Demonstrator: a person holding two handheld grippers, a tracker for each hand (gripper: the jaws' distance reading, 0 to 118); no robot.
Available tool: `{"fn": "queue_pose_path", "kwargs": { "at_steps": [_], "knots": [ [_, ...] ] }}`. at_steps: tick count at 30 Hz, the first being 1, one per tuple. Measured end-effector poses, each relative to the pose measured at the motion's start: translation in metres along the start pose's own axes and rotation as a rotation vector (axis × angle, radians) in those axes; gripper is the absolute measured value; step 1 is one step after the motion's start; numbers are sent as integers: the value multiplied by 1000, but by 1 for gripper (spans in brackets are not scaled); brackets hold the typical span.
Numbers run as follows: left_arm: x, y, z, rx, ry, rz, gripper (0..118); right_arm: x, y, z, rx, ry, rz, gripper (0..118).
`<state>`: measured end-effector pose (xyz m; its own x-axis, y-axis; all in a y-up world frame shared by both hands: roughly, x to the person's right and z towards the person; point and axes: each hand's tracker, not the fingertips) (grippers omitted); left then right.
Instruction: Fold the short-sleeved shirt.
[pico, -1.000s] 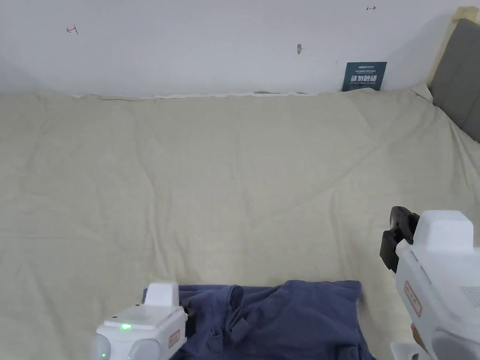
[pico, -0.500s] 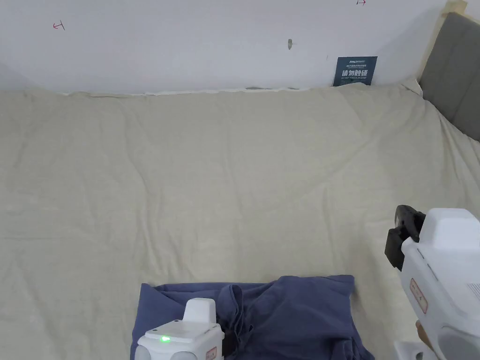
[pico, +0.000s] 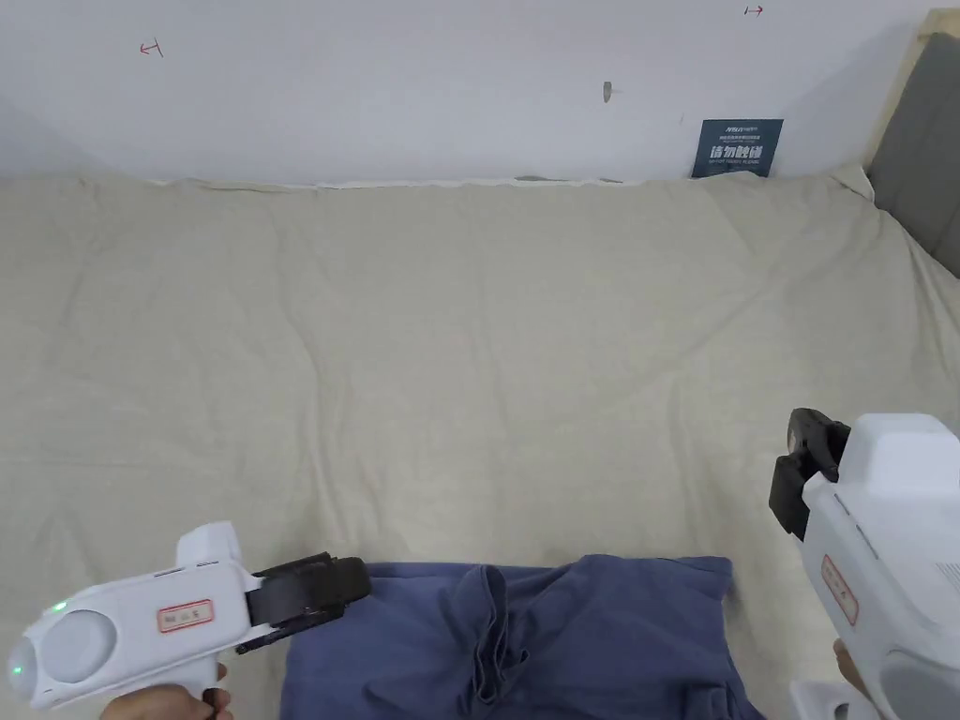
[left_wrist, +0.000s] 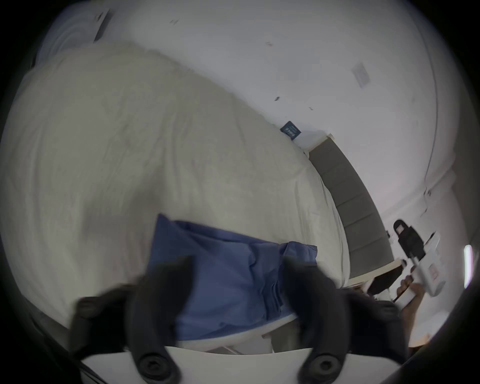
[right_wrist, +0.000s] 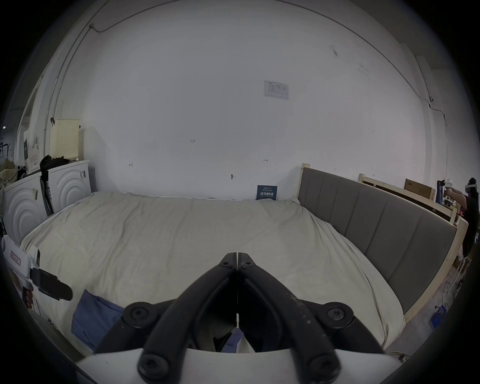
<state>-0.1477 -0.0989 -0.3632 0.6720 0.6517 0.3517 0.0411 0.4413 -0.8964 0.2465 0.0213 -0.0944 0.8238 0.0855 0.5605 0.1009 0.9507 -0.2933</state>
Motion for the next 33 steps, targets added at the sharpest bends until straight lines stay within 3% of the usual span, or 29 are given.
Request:
{"fn": "queue_pose_path", "kwargs": {
  "at_steps": [3,9,11,12,14,17,18,21,27,33],
  "knots": [
    [-13,-3,2,-17,16,17,118,-3,-1,-1,-9,2,5,2],
    [-50,-11,-25,-85,27,31,118,-6,-4,-6,-30,6,0,2],
    [-61,-15,-39,-94,27,33,104,-7,-5,-6,-33,1,11,2],
    [-63,-17,-45,-103,15,32,87,-8,-6,-5,-31,-1,18,2],
    [-56,-20,-53,-93,42,3,71,-8,-6,-5,-35,-4,24,2],
    [-45,-20,-57,-101,48,-58,22,-8,-8,-6,-42,-4,21,2],
    [-44,-20,-61,-117,54,-59,17,-8,-8,-7,-44,-4,22,2],
    [-32,-24,-54,-86,91,-122,13,-8,-7,-7,-44,-2,18,2],
    [-25,-20,-18,-19,114,-113,11,-13,0,-9,-27,15,21,2],
    [-40,-8,37,61,266,-126,11,-17,3,-8,-10,38,15,2]
  ]
}}
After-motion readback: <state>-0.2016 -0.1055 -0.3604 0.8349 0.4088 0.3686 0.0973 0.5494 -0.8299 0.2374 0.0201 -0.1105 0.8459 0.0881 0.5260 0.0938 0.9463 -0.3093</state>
